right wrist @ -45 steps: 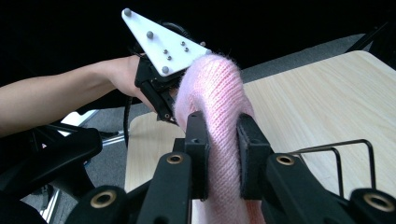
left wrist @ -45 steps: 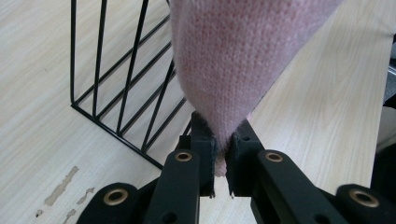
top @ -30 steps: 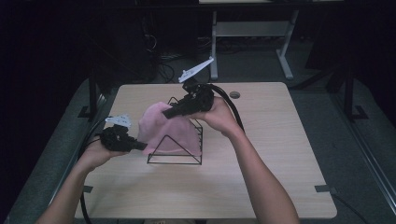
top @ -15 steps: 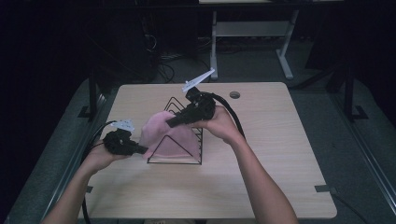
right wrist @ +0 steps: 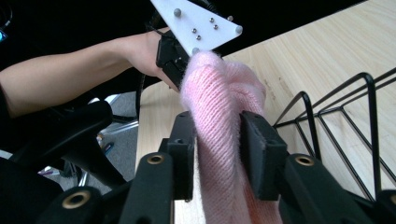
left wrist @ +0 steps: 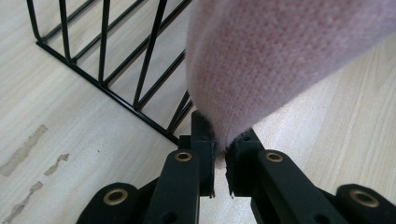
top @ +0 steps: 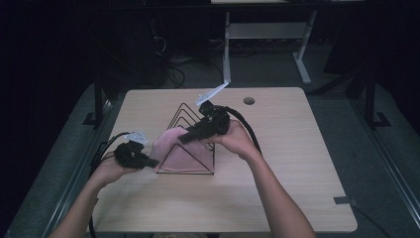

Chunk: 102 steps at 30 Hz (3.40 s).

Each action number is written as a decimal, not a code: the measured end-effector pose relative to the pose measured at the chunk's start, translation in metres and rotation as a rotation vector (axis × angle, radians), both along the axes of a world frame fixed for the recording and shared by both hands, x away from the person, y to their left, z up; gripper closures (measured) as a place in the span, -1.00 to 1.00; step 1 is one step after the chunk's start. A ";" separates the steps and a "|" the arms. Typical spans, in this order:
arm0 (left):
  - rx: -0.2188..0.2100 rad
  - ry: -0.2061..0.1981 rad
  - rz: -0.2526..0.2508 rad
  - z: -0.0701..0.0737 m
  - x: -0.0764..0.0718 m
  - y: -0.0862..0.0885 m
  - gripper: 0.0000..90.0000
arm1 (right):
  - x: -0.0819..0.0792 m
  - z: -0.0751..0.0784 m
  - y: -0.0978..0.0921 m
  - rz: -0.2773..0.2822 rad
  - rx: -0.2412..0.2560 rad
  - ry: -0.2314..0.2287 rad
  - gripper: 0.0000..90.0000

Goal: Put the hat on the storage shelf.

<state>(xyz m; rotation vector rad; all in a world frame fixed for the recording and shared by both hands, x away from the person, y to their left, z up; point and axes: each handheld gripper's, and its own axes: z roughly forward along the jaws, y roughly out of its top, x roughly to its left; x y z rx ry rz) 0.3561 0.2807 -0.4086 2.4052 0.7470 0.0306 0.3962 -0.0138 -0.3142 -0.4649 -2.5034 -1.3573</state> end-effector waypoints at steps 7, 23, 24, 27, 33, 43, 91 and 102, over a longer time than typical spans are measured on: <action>0.016 0.006 -0.001 -0.003 0.000 0.000 0.85 | -0.004 -0.002 -0.004 -0.003 -0.004 -0.002 0.33; 0.014 0.026 0.016 -0.015 0.000 0.004 0.85 | -0.006 -0.006 0.001 0.011 -0.010 -0.037 0.83; 0.013 0.026 0.018 -0.016 -0.001 0.004 0.85 | -0.006 -0.006 0.002 0.010 -0.012 -0.030 0.83; 0.011 0.025 0.023 -0.017 -0.001 0.004 0.85 | -0.005 -0.008 0.001 0.012 -0.007 -0.021 0.83; 0.018 0.019 0.014 -0.016 0.000 0.003 0.85 | -0.006 -0.010 -0.001 0.010 -0.004 -0.016 0.82; -0.006 0.017 0.011 -0.010 -0.004 0.003 0.60 | -0.012 -0.007 -0.009 -0.013 0.030 -0.026 0.50; -0.053 -0.018 0.054 0.010 -0.012 0.013 -0.15 | -0.020 -0.008 -0.127 -0.289 -0.075 -0.064 -0.29; -0.062 -0.027 0.059 0.010 -0.013 0.014 -0.19 | -0.033 -0.024 -0.158 -0.341 -0.087 -0.050 -0.34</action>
